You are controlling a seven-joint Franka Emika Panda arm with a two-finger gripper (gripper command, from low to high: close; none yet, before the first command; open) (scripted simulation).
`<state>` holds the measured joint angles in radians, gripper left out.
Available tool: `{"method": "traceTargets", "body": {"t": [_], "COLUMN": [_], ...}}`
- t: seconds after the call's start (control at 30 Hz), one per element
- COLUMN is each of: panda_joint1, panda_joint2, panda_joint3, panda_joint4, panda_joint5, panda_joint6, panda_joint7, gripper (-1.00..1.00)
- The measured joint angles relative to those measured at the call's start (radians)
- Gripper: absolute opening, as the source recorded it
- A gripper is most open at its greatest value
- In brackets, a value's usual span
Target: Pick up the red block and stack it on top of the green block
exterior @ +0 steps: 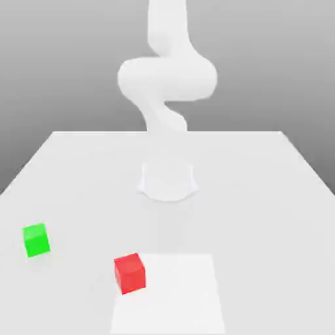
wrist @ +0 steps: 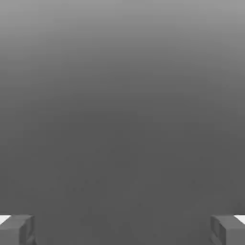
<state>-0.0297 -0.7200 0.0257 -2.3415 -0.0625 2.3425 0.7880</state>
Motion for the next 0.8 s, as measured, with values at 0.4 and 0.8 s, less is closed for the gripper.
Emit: {"method": "traceTargets", "body": {"t": [0.4, 0.8], "panda_joint1": [-0.099, -0.106], "panda_joint2": [0.401, 0.731], "panda_joint3": [-0.012, -0.09], "panda_joint4": [-0.196, -0.398], "panda_joint5": [-0.211, 0.025], "panda_joint6": [0.195, 0.425], "panda_joint7": [-0.126, -0.562], "gripper": [0.0, 0.0]}}
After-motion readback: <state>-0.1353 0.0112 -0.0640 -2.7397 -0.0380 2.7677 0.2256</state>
